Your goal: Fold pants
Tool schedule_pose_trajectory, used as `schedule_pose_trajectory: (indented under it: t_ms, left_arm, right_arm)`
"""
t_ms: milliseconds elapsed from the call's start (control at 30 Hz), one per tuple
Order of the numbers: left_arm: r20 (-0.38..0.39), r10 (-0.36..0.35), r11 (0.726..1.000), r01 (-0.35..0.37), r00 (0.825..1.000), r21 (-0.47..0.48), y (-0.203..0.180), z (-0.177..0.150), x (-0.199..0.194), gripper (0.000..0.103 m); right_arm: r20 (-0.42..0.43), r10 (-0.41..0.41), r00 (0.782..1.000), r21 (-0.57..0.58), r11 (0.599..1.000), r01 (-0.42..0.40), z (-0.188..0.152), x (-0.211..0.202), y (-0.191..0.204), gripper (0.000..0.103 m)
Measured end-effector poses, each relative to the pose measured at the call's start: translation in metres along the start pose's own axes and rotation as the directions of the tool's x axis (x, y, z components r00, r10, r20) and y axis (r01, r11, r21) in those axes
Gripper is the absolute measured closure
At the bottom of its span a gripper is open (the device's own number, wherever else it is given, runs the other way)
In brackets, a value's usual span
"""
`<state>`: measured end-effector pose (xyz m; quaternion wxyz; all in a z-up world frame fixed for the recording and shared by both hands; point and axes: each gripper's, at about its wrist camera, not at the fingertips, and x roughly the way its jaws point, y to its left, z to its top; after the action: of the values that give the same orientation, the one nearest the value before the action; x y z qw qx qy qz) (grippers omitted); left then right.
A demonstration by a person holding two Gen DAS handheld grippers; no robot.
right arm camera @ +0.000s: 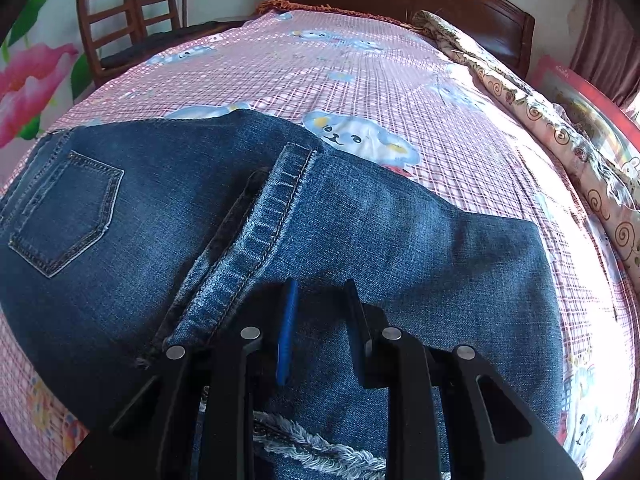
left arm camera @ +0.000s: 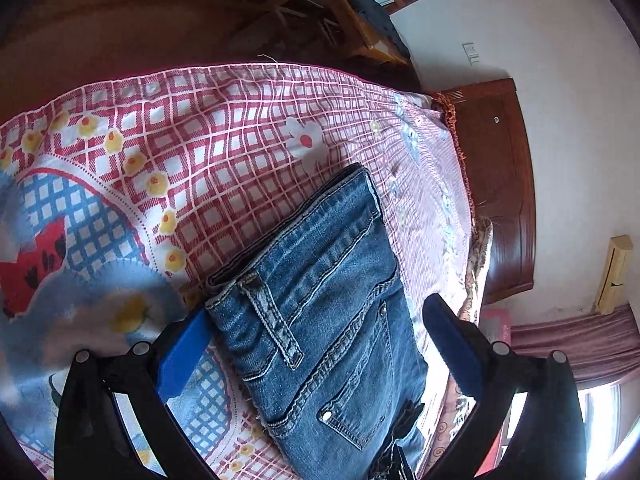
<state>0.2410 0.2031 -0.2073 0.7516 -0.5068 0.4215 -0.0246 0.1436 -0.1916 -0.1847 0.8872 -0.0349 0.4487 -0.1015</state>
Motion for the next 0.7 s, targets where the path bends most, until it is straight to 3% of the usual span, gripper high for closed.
schedule_pose_trajectory:
  t_ms: [100, 133, 200, 267, 400, 433, 467, 500, 600, 700]
  left_arm:
    - [0.041, 0.017, 1.000, -0.016, 0.999, -0.015, -0.002, -0.007, 0.001, 0.007]
    - [0.046, 0.039, 0.999, -0.038, 0.998, -0.024, 0.000, -0.009, 0.001, 0.038]
    - [0.017, 0.055, 0.995, -0.054, 0.998, -0.085, 0.014, -0.009, 0.002, 0.079]
    - [-0.008, -0.005, 0.990, 0.004, 1.000, -0.144, 0.026, -0.008, 0.004, 0.083]
    - [0.002, -0.037, 0.993, 0.037, 0.999, -0.109, 0.011, -0.009, -0.004, 0.087]
    - [0.007, -0.056, 0.994, 0.057, 0.998, -0.095, 0.004, -0.009, -0.005, 0.088]
    - [0.010, -0.076, 0.993, 0.077, 0.997, -0.086, -0.001, -0.009, -0.007, 0.088]
    - [0.013, -0.089, 0.994, 0.089, 0.996, -0.066, -0.008, -0.009, -0.010, 0.088]
    - [0.028, -0.102, 0.992, 0.100, 0.994, 0.071, -0.038, -0.014, -0.019, 0.088]
    - [0.047, -0.120, 0.962, 0.105, 0.992, 0.251, -0.075, -0.028, -0.032, 0.088]
  right_arm:
    - [-0.003, 0.010, 1.000, 0.000, 1.000, -0.010, 0.001, 0.000, -0.001, 0.080]
    - [-0.003, 0.016, 1.000, 0.003, 1.000, -0.016, 0.000, 0.000, -0.002, 0.080]
    - [-0.003, 0.023, 1.000, 0.005, 1.000, -0.023, 0.000, -0.001, -0.003, 0.080]
    - [-0.004, 0.029, 1.000, 0.007, 1.000, -0.029, 0.001, -0.001, -0.004, 0.080]
    - [-0.024, 0.066, 0.998, 0.045, 0.997, -0.065, 0.005, -0.004, -0.012, 0.080]
    - [-0.031, 0.089, 0.996, 0.068, 0.994, -0.087, 0.006, -0.006, -0.015, 0.071]
    - [-0.035, 0.104, 0.994, 0.097, 0.990, -0.100, 0.007, -0.009, -0.020, 0.044]
    - [-0.024, 0.122, 0.992, 0.132, 0.984, -0.118, 0.006, -0.014, -0.025, 0.034]
    - [0.028, 0.196, 0.980, 0.228, 0.953, -0.197, -0.002, -0.037, -0.044, 0.032]
    - [0.066, 0.269, 0.961, 0.332, 0.902, -0.275, -0.015, -0.055, -0.070, 0.032]
